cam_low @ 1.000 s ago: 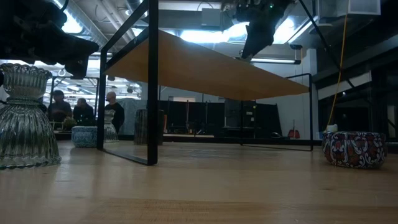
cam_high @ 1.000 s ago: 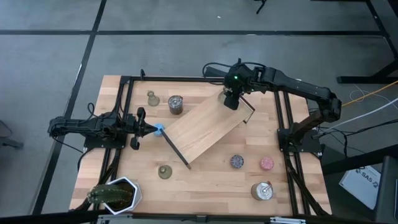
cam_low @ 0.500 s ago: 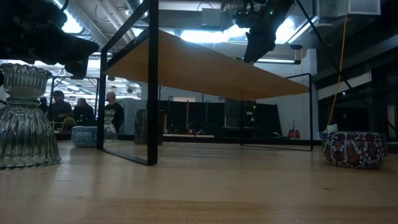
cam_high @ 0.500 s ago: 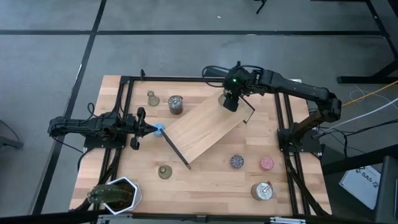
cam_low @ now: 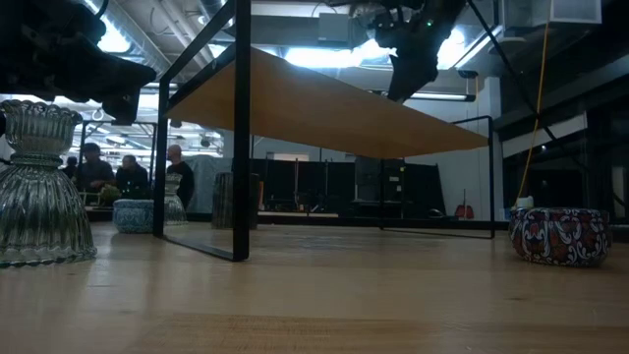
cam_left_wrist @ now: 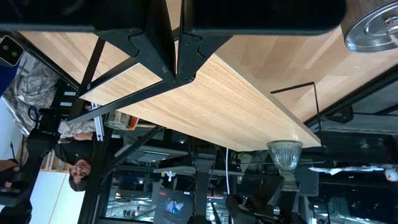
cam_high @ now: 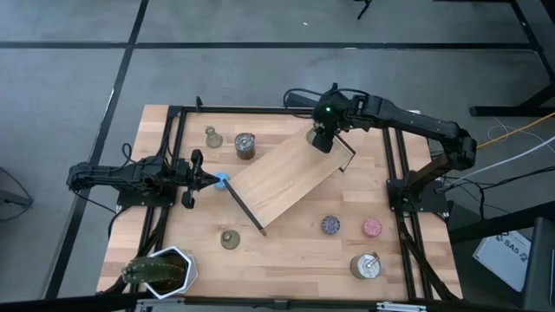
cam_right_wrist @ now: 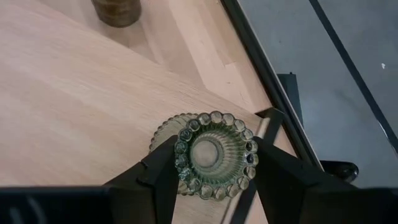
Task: Pick & Place candle stick holders
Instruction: Put the top right transparent candle holder on the shelf
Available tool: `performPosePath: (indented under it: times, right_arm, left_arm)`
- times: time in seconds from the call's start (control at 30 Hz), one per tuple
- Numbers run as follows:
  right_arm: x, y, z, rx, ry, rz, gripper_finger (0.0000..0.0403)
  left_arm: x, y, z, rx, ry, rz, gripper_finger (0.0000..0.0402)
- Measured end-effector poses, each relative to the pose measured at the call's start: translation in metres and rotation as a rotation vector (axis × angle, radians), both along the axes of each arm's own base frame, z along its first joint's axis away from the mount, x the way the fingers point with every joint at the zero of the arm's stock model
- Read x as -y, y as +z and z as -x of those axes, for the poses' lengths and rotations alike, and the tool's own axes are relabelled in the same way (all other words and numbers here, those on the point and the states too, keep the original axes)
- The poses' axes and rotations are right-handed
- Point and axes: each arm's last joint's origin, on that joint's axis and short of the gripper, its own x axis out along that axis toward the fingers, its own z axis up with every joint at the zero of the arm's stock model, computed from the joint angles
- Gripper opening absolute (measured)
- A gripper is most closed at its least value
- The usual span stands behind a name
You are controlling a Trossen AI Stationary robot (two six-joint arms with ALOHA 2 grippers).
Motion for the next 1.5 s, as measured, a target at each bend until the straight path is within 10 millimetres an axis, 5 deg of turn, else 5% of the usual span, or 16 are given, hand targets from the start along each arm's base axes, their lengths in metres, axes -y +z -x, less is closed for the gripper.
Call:
performPosePath:
  times: [1.5]
  right_arm:
    - [0.0023, -0.0006, 0.0012, -0.010, 0.013, 0.000, 0.0179]
  left_arm:
    - [0.0000, 0.0000, 0.0000, 0.000, 0.001, 0.000, 0.0012]
